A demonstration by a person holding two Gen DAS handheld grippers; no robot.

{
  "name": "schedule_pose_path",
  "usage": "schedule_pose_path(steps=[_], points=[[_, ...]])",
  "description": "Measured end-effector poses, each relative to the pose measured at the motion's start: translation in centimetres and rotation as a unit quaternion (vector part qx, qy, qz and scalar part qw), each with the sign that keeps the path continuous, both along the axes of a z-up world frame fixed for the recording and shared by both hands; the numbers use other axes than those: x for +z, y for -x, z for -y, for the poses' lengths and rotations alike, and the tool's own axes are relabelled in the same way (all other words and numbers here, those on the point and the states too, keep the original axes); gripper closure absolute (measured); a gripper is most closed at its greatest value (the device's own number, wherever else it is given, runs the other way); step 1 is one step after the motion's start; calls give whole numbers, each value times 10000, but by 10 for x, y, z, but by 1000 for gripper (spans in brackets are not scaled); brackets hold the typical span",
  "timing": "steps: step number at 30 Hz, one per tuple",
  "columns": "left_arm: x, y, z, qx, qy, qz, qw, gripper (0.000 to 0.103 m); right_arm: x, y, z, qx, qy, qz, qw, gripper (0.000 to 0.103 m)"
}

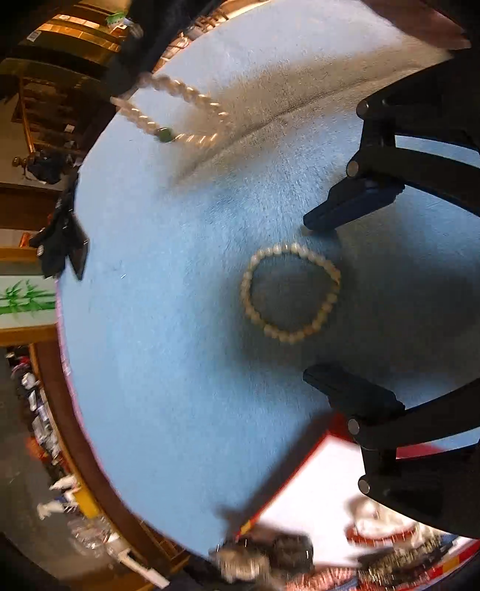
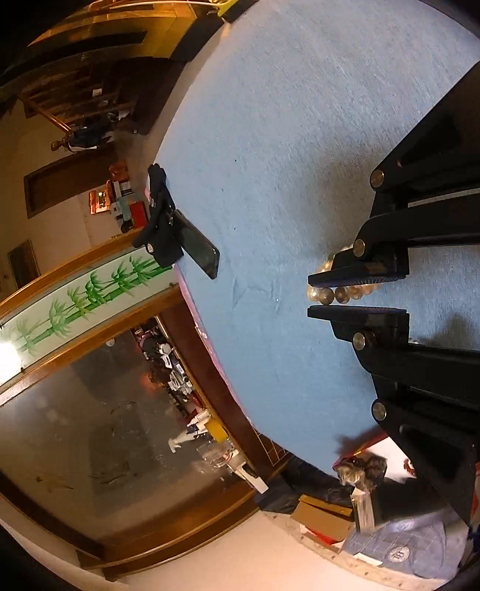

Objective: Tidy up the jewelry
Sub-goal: 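Grasp the cream bead bracelet with the left gripper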

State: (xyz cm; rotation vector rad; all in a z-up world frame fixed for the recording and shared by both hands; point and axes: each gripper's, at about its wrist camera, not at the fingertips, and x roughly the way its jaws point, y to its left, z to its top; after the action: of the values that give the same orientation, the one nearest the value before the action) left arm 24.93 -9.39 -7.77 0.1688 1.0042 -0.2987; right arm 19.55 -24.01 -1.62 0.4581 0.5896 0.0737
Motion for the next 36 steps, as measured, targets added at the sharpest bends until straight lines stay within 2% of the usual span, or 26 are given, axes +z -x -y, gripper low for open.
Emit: schedule_pose_path(steps=[2, 3, 4, 5, 6, 7, 11, 12, 20, 23, 25, 29, 33, 35, 36], points=[[-1, -2, 2, 52, 25, 118, 9999, 29, 3, 3, -3, 53, 36, 47, 10000, 94], [-1, -3, 2, 53, 48, 166, 9998, 37, 4, 4, -2, 74, 41, 63, 9999, 94], [0, -2, 2, 91, 81, 303, 9995, 58, 3, 1, -2, 111, 34, 75, 9999, 94], [0, 0, 1, 99, 106, 420, 9990, 68, 3, 2, -3, 137, 21, 84, 9999, 93], [-1, 1, 1, 95, 102, 477, 9988, 86, 3, 2, -3, 146, 2, 93, 9998, 93], [-1, 2, 0, 115, 99, 534, 9985, 93, 4, 2, -3, 167, -21, 105, 9998, 93], [0, 6, -8, 103, 289, 517, 9982, 94, 3, 4, -2, 204, -82, 119, 9997, 93], [3, 9, -12, 87, 425, 561, 9975, 103, 3, 4, -2, 210, -88, 125, 9997, 93], [22, 23, -21, -2, 600, 610, 9963, 103, 4, 7, -4, 267, -123, 177, 9994, 93], [14, 15, -19, -118, 531, 269, 9982, 103, 3, 7, -4, 245, -152, 172, 9994, 93], [6, 8, -15, -105, 320, 104, 9994, 103, 1, 6, -2, 262, -217, 127, 9993, 93], [5, 3, -9, -64, 99, 300, 9995, 101, 1, 4, -2, 296, -218, 119, 9993, 93], [3, -13, -7, -81, 119, 286, 9995, 100, 1, 5, -4, 353, -219, 123, 9991, 93], [3, -18, -6, -134, 100, 319, 9994, 100, 0, 5, -4, 354, -214, 127, 9991, 93], [4, -17, -5, -163, 43, 322, 9993, 103, 0, 5, -4, 363, -213, 128, 9990, 93]])
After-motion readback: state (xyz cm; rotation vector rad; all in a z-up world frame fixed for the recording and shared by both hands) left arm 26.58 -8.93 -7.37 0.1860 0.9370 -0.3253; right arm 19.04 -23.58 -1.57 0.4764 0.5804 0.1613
